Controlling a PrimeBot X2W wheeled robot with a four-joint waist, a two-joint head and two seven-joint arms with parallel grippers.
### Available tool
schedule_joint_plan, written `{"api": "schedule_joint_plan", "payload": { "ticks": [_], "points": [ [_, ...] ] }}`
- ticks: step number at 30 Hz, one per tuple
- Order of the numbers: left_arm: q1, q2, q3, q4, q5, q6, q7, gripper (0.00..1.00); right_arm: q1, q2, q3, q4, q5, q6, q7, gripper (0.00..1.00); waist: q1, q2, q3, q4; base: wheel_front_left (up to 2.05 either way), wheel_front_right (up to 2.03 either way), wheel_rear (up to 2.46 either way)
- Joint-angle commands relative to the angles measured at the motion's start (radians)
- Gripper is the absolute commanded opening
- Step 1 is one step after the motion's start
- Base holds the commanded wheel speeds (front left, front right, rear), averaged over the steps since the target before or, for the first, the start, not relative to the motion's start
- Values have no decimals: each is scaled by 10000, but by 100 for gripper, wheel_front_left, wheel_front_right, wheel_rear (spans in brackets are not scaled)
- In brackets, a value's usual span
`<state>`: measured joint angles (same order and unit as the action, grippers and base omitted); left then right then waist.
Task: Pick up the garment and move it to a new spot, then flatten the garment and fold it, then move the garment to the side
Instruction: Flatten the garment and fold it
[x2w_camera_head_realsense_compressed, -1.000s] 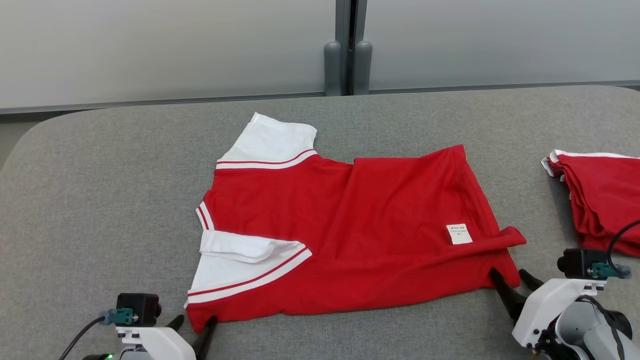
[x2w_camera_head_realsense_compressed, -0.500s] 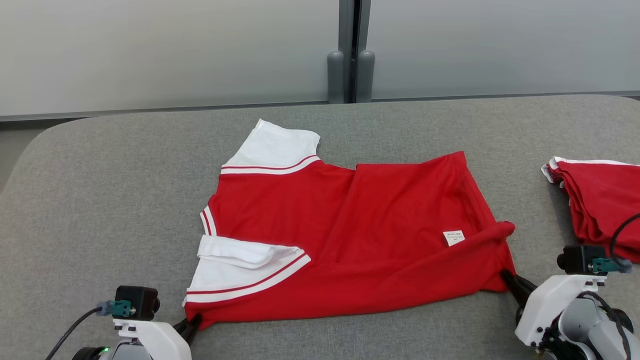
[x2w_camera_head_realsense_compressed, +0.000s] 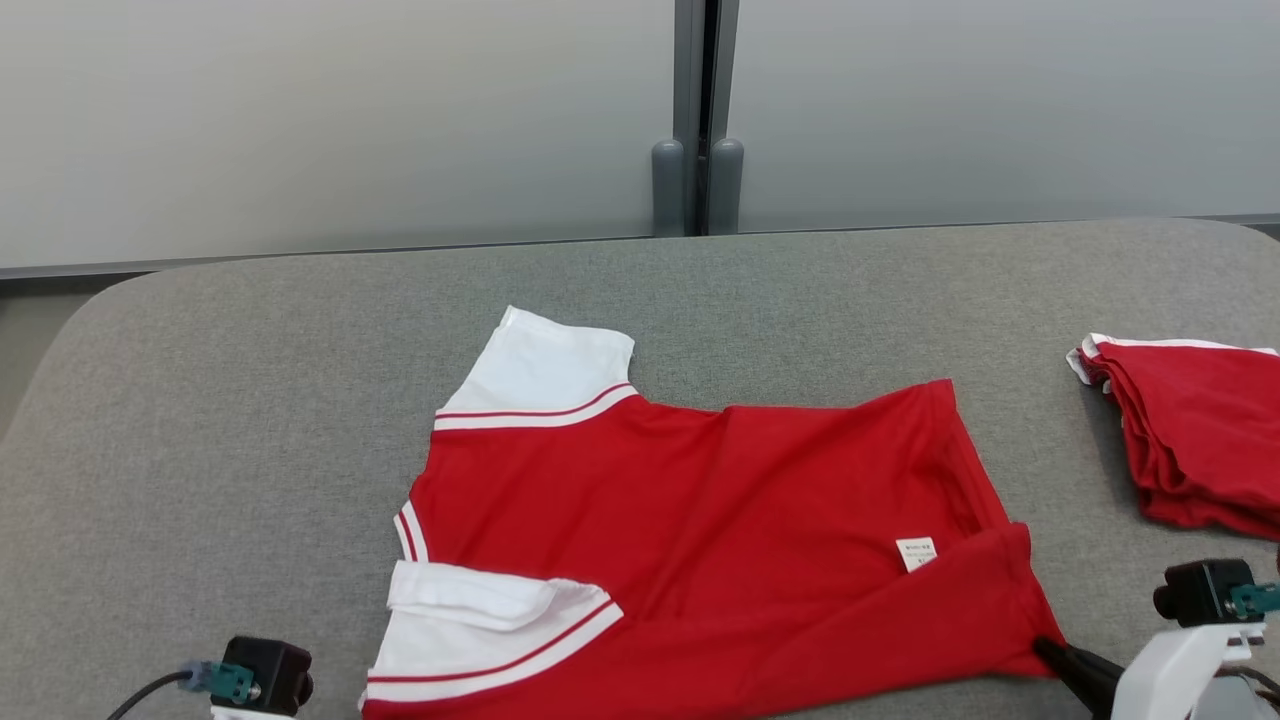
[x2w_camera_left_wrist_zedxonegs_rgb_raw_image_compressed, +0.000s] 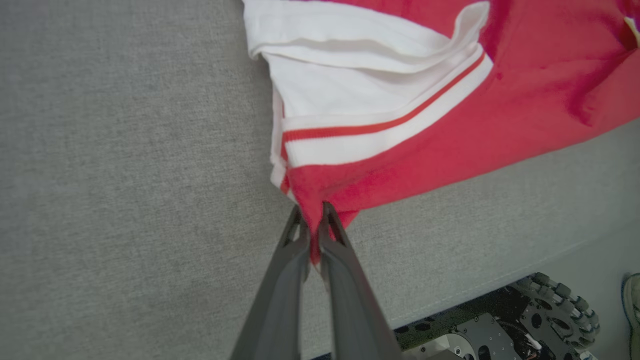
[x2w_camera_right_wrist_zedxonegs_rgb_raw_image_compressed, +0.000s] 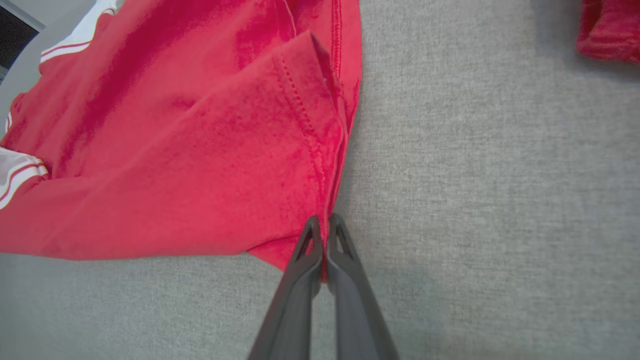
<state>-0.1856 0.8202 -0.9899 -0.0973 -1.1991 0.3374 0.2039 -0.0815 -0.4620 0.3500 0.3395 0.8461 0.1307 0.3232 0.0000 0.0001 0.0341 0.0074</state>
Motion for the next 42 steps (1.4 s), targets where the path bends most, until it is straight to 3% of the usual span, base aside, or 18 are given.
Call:
{"api": "schedule_joint_plan", "payload": {
  "ticks": [1, 11, 12, 13, 14, 15, 16, 24, 29, 37, 42],
  "points": [
    [211, 123, -9, -191, -126, 127, 55, 0, 354, -102, -248, -205, -47, 2, 183, 0, 0, -1, -4, -17, 0, 0, 0],
    [757, 528, -23, -952, -469, 509, 246, 0, 2138, 588, -2174, -1650, -814, 2, 1814, 0, 0, -1, 81, -92, 0, 0, 0],
    [777, 524, -8, -925, -539, 513, 270, 0, 2222, 698, -2342, -1823, -925, 2, 1978, 7, 0, -1, 87, -100, 0, 0, 0],
    [809, 501, 1, -915, -621, 498, 310, 9, 2308, 811, -2487, -1953, -1040, 2, 2137, 45, 0, -1, 95, -108, 0, 0, 0],
    [822, 484, 30, -905, -689, 486, 320, 78, 2395, 921, -2639, -2073, -1172, 2, 2295, 100, 0, -1, 97, -118, 0, 0, 0],
    [822, 484, 30, -905, -689, 486, 320, 78, 2395, 921, -2639, -2073, -1172, 2, 2295, 100, 0, -1, 97, -118, 0, 0, 0],
    [831, 498, 38, -893, -717, 504, 344, 100, 2442, 1022, -2766, -2250, -1346, 2, 2404, 100, 0, -1, 100, -128, 0, 0, 0],
    [326, 917, 136, -1321, -244, 779, 459, 100, 2641, 1620, -3775, -3590, -1911, 2, 3073, 100, 0, -1, 7, -114, 0, 0, 0],
    [-521, 955, 552, -1613, 290, 546, 75, 100, 2324, 1687, -4165, -4471, -1974, 2, 2679, 100, 0, -1, 72, -52, 0, 0, 0],
    [-2854, 365, 902, -682, 824, -583, 672, 100, 506, 1541, -3935, -4169, -2371, 2, 2028, 100, 0, -1, 877, -125, 0, 0, 0],
    [-4687, -601, 885, 747, 1145, -1562, 1167, 100, -1097, 1655, -3559, -2983, -2738, 2, 1883, 100, 0, -1, 1656, -215, 0, 0, 0]
  ]
}}
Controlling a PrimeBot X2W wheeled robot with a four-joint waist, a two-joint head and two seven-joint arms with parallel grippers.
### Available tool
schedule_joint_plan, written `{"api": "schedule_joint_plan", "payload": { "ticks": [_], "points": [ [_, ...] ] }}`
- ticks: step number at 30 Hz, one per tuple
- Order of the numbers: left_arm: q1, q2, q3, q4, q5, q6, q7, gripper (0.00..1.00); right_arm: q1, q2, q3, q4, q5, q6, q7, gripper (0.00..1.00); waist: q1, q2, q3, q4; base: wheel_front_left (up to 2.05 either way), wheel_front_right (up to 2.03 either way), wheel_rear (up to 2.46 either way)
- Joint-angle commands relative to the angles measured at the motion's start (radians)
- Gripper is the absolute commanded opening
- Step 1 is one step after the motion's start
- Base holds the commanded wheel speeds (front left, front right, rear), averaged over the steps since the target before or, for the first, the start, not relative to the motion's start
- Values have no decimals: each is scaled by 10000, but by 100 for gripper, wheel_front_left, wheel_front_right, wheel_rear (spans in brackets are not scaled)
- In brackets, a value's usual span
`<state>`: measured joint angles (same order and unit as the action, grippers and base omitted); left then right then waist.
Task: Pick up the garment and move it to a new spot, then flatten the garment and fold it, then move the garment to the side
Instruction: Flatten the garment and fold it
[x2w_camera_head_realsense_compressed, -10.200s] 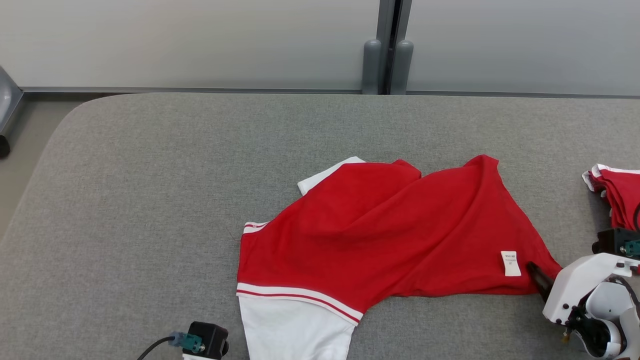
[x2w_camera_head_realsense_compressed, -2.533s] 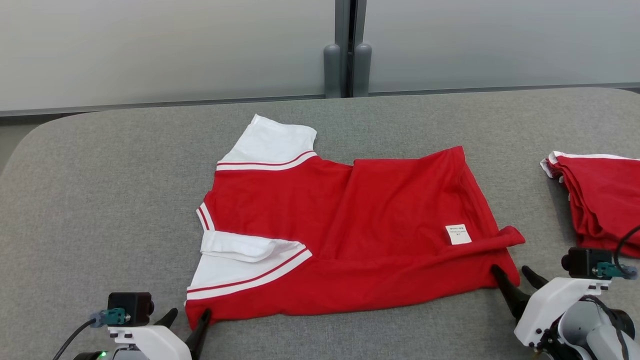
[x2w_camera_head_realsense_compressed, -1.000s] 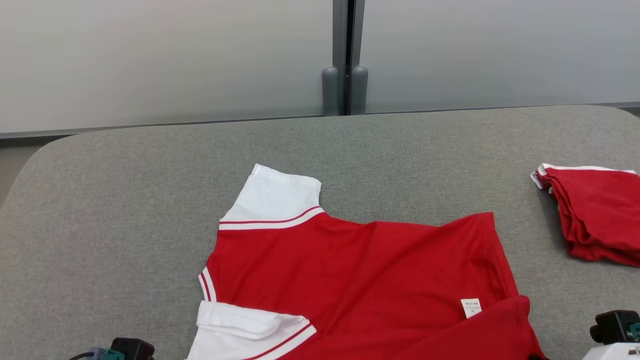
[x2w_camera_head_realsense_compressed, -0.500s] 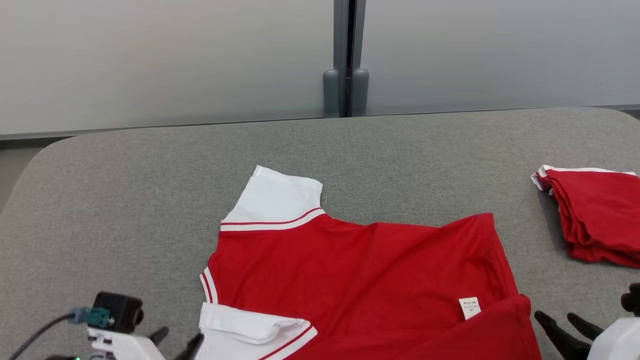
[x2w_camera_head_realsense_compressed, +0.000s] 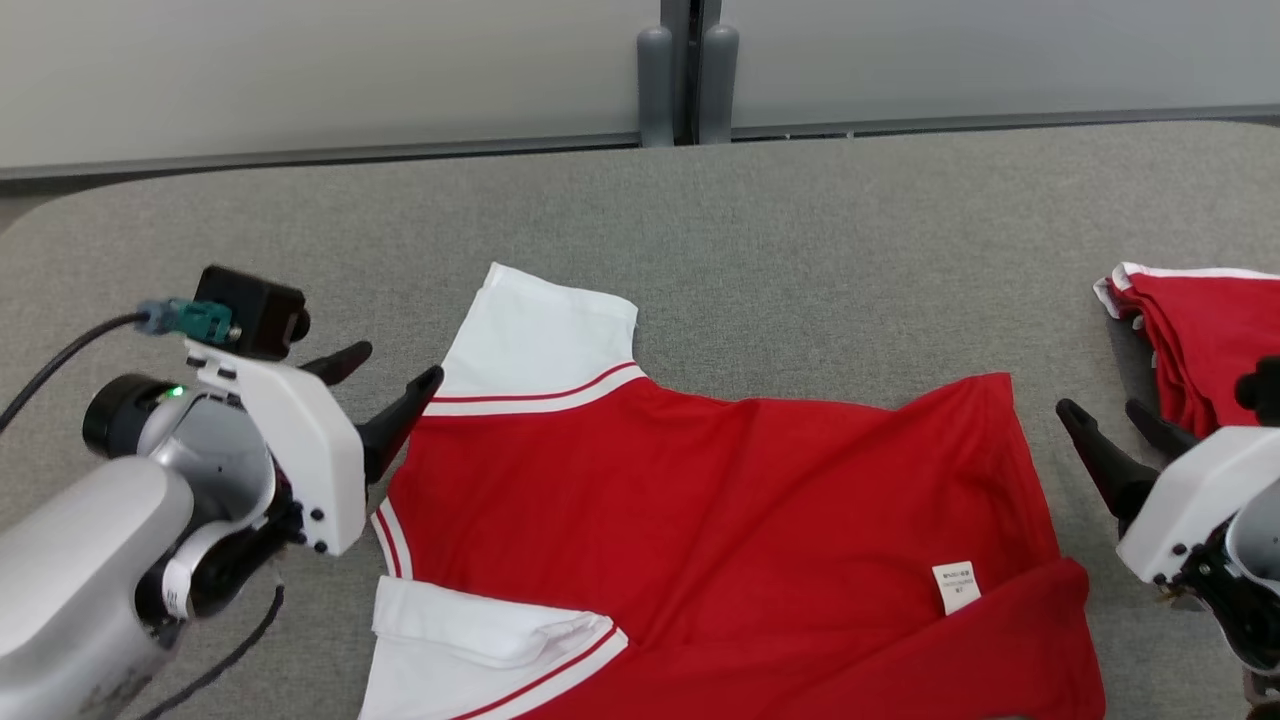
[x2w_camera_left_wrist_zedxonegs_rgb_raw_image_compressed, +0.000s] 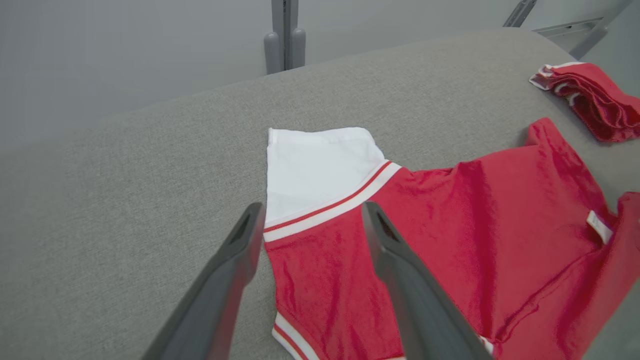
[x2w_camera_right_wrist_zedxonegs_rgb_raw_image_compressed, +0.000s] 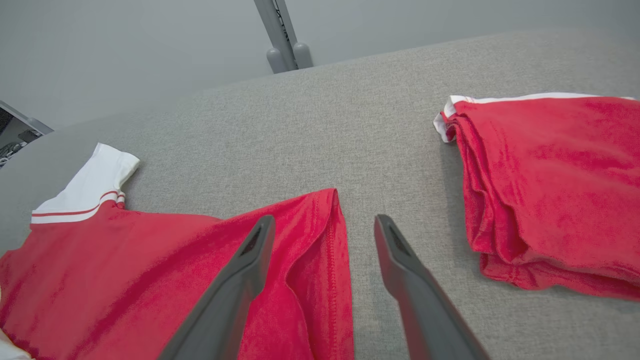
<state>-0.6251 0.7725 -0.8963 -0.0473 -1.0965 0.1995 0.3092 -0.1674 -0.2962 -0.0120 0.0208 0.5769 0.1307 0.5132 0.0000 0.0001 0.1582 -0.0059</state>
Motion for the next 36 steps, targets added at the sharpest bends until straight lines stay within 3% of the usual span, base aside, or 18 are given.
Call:
{"api": "schedule_joint_plan", "payload": {
  "ticks": [1, 7, 14, 23, 33, 35, 36],
  "points": [
    [-703, -250, -89, 582, 215, -399, 268, 100, -544, 16, 168, 484, -61, 2, -46, 100, 0, -1, 552, -117, 0, 0, 0],
    [-2509, -1281, -357, 2414, 333, -1508, 1122, 100, -2082, 59, 962, 1902, 175, 2, -356, 100, 0, -1, 1288, -420, 0, 0, 0],
    [-4265, -2031, -695, 4607, 689, -2602, 1903, 100, -3699, 88, 2196, 3364, 717, 2, -672, 100, 0, -1, 2234, -902, 0, 0, 0],
    [-5228, -2419, -711, 6292, 414, -3101, 2284, 100, -4915, 180, 3597, 4098, 1416, 2, -1102, 100, 0, -1, 3060, -1375, 0, 0, 0],
    [-5500, -2560, -894, 7711, 168, -3257, 2538, 100, -5284, 98, 5154, 4502, 2322, 3, -1423, 100, 0, -1, 3288, -1616, 0, 0, 0],
    [-5498, -2591, -935, 7851, 114, -3284, 2541, 100, -5259, 38, 5388, 4498, 2501, 3, -1455, 79, 0, -1, 3262, -1608, 0, 0, 0],
    [-5489, -2608, -954, 7909, 76, -3293, 2572, 100, -5260, 20, 5504, 4456, 2601, 3, -1455, 58, 0, -1, 3246, -1602, 0, 0, 0]
  ]
}}
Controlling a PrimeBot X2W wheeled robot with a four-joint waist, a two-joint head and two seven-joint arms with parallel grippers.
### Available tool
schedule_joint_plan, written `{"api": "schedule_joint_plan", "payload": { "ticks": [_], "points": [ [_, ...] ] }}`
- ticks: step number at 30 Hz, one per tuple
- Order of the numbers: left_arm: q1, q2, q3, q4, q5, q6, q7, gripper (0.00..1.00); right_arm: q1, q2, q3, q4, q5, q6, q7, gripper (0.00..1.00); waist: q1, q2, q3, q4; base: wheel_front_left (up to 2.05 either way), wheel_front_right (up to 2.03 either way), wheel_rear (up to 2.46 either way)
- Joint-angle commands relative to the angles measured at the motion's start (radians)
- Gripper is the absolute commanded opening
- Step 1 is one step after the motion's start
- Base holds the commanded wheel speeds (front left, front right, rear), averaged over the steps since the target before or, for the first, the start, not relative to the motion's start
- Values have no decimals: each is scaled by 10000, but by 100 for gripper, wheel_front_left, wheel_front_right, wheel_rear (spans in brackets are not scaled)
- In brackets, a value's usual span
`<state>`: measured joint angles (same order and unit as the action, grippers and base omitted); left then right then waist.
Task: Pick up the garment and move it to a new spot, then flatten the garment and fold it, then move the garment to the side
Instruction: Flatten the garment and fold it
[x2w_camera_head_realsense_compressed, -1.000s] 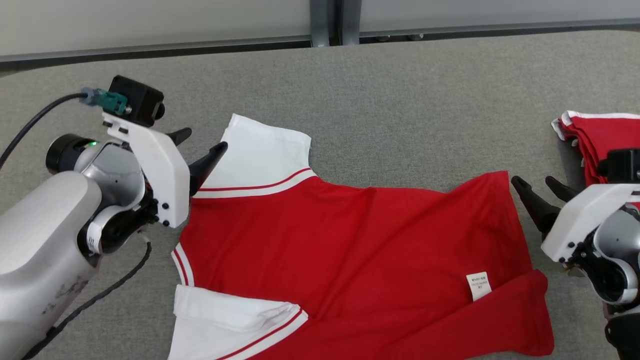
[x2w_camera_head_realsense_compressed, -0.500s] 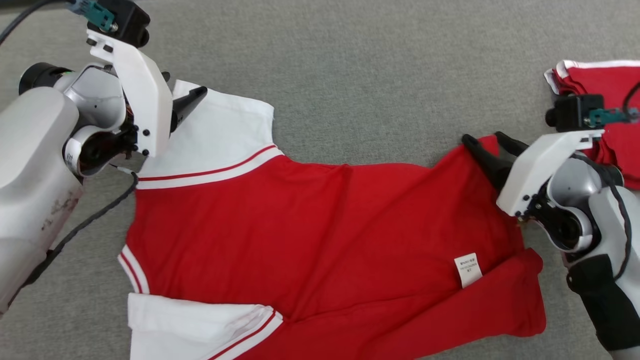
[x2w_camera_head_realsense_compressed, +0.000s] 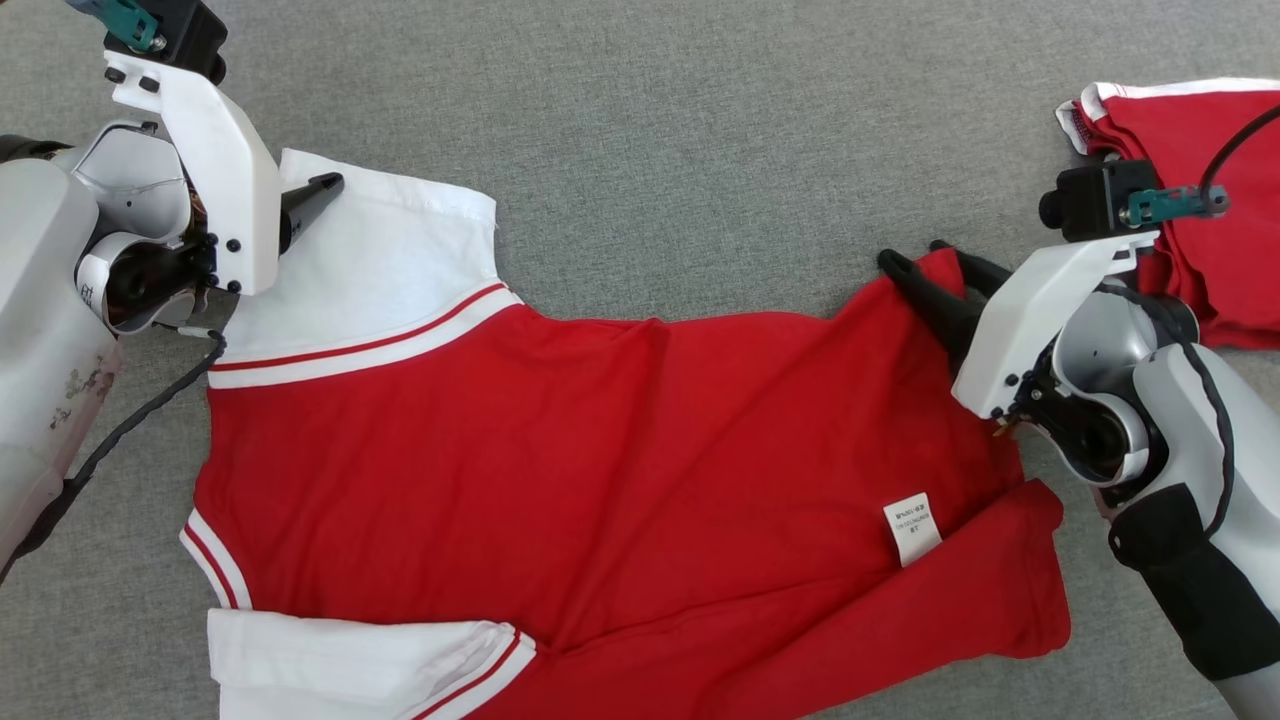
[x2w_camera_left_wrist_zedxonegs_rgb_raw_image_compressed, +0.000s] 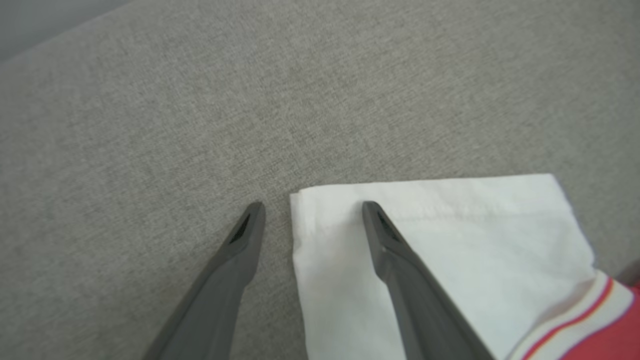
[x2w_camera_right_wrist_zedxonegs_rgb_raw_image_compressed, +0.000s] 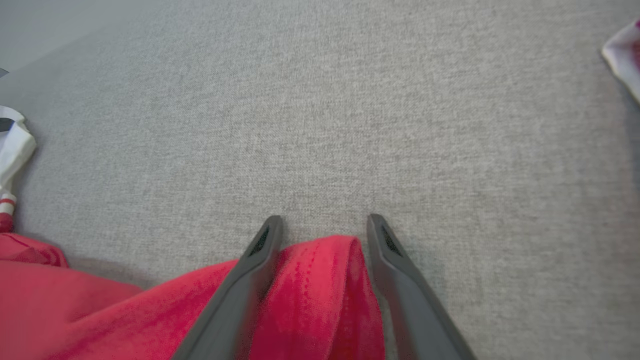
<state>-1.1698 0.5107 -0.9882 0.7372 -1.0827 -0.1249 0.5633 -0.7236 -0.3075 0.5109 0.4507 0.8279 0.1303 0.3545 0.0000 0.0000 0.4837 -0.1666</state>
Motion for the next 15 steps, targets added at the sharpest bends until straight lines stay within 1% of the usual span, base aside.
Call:
{"api": "schedule_joint_plan", "payload": {
  "ticks": [1, 2, 3, 4, 5, 9, 15],
  "points": [
    [-37, -16, -60, 108, -85, -42, 47, 100, 297, 92, 361, 125, 159, 9, 93, 45, 0, 0, -27, 12, 0, 0, 0],
    [-32, -33, -82, 151, -115, -49, 59, 84, 289, 40, 445, 110, 228, 9, 51, 42, 0, 0, -45, 21, 0, 0, 0],
    [-26, -40, -110, 191, -119, -56, 85, 69, 283, -6, 530, 105, 278, 9, 19, 25, 0, 0, -62, 30, 0, 0, 0],
    [-23, -52, -147, 222, -134, -63, 73, 32, 275, -47, 615, 91, 327, 7, -10, 6, 0, 0, -86, 37, 0, 0, 0],
    [-32, -54, -170, 220, -144, -67, 8, 0, 261, -93, 674, 79, 378, 7, -72, 0, 0, 0, -106, 42, 0, 0, 0],
    [-15, -88, -242, 191, -254, -62, -151, 0, 102, -250, 811, 121, 379, 7, -526, 0, 0, 0, -195, 60, 0, 0, 0],
    [30, 39, -415, 8, -501, -62, -314, 0, -91, -379, 890, 326, 428, 7, -1195, 0, 0, 0, -538, 82, 0, 0, 0]
  ]
}}
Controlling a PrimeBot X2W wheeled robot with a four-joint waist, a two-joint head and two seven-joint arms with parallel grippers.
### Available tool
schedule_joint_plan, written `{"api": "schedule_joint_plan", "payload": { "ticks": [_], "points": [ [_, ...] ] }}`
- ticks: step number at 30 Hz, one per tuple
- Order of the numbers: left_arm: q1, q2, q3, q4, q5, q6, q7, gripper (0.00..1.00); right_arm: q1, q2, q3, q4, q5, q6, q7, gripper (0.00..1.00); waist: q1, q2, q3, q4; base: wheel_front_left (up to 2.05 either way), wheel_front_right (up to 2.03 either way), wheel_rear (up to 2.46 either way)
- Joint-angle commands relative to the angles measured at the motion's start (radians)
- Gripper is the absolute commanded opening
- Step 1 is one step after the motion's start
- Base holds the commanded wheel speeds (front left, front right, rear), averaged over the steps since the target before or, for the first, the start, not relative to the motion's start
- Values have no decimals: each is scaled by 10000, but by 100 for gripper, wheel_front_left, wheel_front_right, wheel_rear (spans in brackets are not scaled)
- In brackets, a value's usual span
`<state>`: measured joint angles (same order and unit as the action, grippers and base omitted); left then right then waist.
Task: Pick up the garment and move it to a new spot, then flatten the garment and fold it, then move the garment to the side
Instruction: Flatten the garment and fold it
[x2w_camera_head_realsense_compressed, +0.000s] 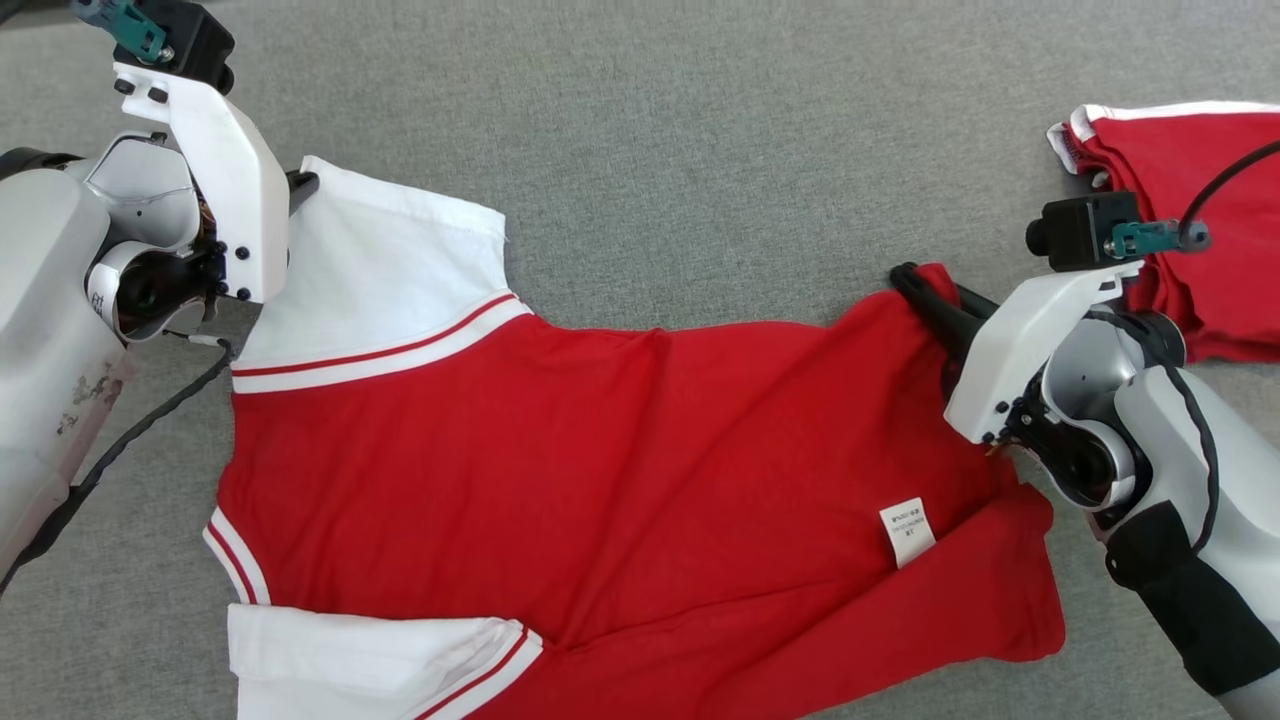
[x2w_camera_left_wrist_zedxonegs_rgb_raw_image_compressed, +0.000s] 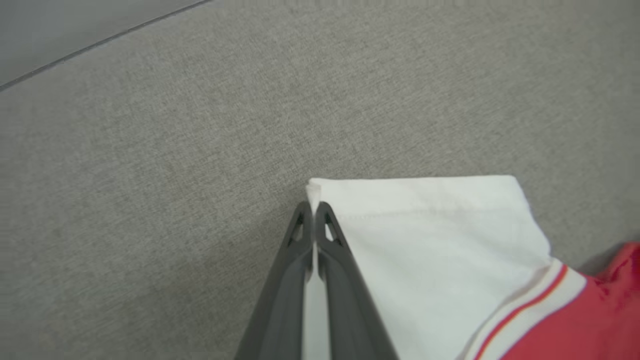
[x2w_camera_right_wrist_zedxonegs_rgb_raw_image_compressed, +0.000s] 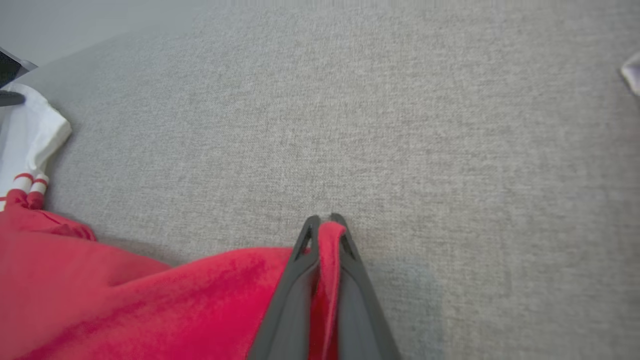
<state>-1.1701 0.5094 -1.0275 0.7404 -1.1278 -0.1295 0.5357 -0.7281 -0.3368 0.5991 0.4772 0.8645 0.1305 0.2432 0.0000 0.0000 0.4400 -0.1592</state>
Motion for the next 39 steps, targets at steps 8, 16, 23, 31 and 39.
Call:
{"api": "schedule_joint_plan", "payload": {
  "ticks": [8, 16, 23, 31, 39],
  "points": [
    [439, 258, -372, -614, -675, -17, 218, 0, 293, -284, 240, 352, 454, 5, -411, 0, 0, 0, -1105, 194, 0, 0, 0],
    [1089, 983, -701, -1961, -1717, -17, 1162, 0, 736, -679, 409, 560, 833, 5, -288, 0, 0, 0, -2116, 574, 0, 0, 0],
    [1792, 1667, -839, -3141, -2586, -18, 1809, 0, 1031, -929, 491, 1107, 1039, 5, -447, 0, 0, 0, -2944, 1013, 0, 0, 0],
    [2289, 2330, -944, -4430, -3322, 149, 2690, 0, 1250, -926, 717, 1679, 1195, 4, -609, 0, 0, 0, -3514, 1446, 0, 0, 0],
    [2704, 2803, -1057, -6231, -4143, 636, 3625, 0, 1298, -1068, 975, 2074, 1424, 5, -766, 0, 0, 0, -3745, 1766, 0, 0, 0]
  ]
}}
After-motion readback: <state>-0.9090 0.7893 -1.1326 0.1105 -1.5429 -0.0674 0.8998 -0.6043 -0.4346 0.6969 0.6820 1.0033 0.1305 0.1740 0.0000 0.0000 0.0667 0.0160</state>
